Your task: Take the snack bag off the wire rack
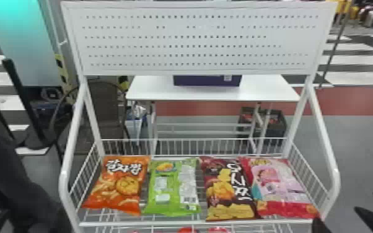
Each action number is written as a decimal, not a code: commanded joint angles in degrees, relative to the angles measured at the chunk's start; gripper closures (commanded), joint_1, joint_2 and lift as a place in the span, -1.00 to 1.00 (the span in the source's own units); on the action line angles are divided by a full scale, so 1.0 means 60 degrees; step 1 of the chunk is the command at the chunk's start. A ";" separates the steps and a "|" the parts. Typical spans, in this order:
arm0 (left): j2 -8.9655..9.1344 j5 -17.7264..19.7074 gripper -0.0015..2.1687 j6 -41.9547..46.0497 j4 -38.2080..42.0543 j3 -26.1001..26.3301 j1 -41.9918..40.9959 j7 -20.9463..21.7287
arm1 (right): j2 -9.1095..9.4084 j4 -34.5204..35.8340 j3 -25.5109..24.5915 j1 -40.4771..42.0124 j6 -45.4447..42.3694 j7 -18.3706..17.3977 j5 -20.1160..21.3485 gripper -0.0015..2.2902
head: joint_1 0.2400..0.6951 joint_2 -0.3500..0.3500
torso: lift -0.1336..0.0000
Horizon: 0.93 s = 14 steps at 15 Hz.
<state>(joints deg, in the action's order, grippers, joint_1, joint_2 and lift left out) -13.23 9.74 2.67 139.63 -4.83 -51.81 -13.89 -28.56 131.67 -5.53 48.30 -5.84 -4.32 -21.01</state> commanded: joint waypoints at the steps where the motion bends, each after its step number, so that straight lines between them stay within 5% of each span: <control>1: -0.0007 -0.0013 -0.85 0.0000 0.0005 0.0000 -0.0008 0.0000 | 0.0015 -0.0031 0.0013 -0.0007 0.0029 0.0002 0.0015 -0.83 | 0.14 0.00 | 1.00; 5: 0.0110 -0.0042 -0.85 0.0059 0.0049 0.0102 -0.0066 0.0044 | 0.0103 -0.1027 0.0951 -0.1604 0.0351 -0.0012 0.0220 -0.83 | 0.14 0.00 | 1.00; 10: 0.0125 -0.0218 -0.85 0.0029 0.0122 0.0249 -0.0169 0.0117 | 0.1143 -0.2872 0.1947 -0.4724 0.1904 0.0427 0.0352 -0.83 | 0.14 0.00 | 1.00; 14: 0.0110 -0.0247 -0.85 0.0029 0.0122 0.0190 -0.0228 0.0073 | 0.1802 -0.4908 0.2342 -0.6497 0.1758 0.0500 0.0689 -0.83 | 0.14 0.00 | 1.00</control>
<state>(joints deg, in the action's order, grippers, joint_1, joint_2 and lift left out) -12.50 8.27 2.85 140.38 -3.53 -53.11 -13.41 -18.93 106.42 7.98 12.64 4.70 -1.29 -17.63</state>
